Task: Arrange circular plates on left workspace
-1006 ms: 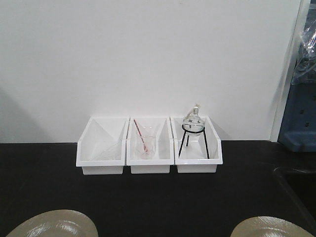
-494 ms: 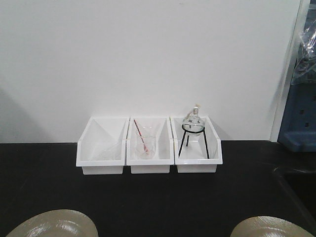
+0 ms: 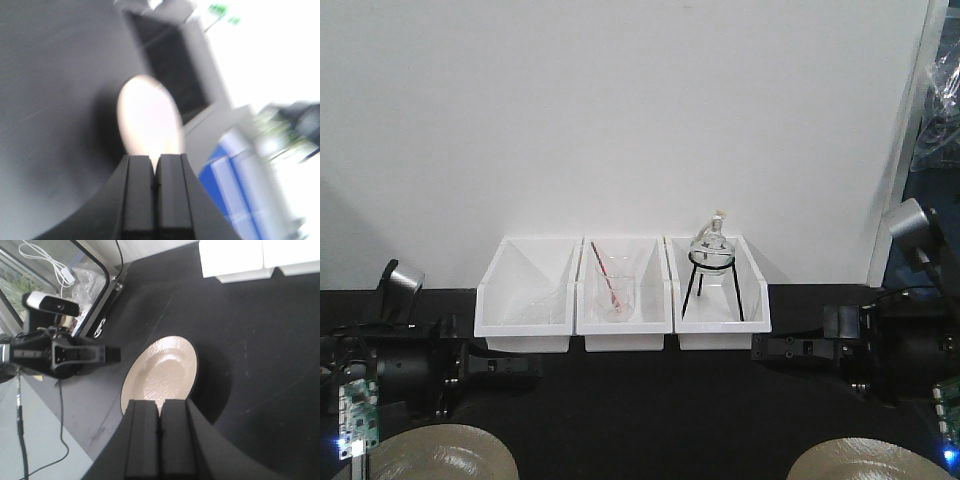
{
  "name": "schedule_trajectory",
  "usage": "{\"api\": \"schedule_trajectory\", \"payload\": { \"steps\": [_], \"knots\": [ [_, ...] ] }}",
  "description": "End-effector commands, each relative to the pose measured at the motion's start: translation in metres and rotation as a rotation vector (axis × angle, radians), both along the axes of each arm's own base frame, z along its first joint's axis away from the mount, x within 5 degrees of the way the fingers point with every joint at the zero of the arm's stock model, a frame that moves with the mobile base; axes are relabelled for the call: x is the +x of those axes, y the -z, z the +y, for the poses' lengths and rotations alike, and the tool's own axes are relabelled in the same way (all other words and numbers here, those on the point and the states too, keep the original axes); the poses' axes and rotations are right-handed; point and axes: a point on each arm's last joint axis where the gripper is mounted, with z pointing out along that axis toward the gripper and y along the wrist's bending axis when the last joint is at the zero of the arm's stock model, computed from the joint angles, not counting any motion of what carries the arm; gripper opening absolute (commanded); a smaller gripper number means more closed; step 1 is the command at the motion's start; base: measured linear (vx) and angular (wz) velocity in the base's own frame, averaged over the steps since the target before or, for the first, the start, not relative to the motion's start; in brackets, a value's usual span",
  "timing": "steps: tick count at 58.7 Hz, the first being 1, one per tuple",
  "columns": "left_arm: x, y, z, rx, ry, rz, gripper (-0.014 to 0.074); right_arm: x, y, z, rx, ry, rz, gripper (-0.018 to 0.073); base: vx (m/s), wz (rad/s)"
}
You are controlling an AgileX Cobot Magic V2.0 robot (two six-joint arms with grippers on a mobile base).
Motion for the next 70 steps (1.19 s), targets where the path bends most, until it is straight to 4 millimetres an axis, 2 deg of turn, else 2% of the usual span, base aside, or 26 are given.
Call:
{"api": "schedule_trajectory", "payload": {
  "steps": [1, 14, 21, 29, 41, 46, 53, 61, 70],
  "knots": [
    [0.002, -0.023, -0.002, -0.112, -0.012, -0.055, 0.0003, 0.002, -0.017, 0.001, 0.072, 0.006, -0.049, -0.0005, 0.00, 0.00],
    [0.003, -0.021, -0.002, -0.099, -0.015, -0.053, 0.0004, 0.009, -0.009, 0.000, 0.056, 0.013, -0.037, 0.0008, 0.00, 0.00],
    [0.004, -0.021, -0.002, -0.076, -0.007, -0.107, 0.0038, 0.011, -0.006, 0.000, 0.045, 0.002, -0.041, 0.0076, 0.00, 0.00],
    [0.004, -0.021, -0.002, -0.043, 0.011, -0.187, 0.0147, 0.011, -0.007, 0.001, 0.047, 0.000, -0.040, 0.0265, 0.00, 0.00],
    [0.005, -0.021, 0.002, -0.046, -0.007, -0.166, 0.0419, 0.011, -0.005, 0.000, 0.030, 0.001, -0.042, 0.0635, 0.00, 0.00],
    [0.009, -0.019, 0.019, -0.014, -0.049, -0.143, 0.0510, 0.011, -0.003, -0.001, 0.002, -0.003, -0.043, 0.0732, 0.00, 0.00],
    [0.012, -0.010, 0.060, 0.073, -0.132, -0.082, 0.0576, 0.010, 0.000, -0.002, -0.040, -0.011, -0.036, 0.0723, 0.00, 0.00],
    [0.003, 0.006, 0.114, 0.249, -0.192, 0.014, 0.0580, 0.010, 0.002, -0.003, -0.059, -0.009, -0.022, 0.0687, 0.00, 0.00],
    [-0.004, 0.013, 0.153, 0.335, -0.293, 0.055, 0.0580, 0.010, 0.002, -0.002, -0.059, -0.011, -0.022, 0.0648, 0.00, 0.00]
  ]
}}
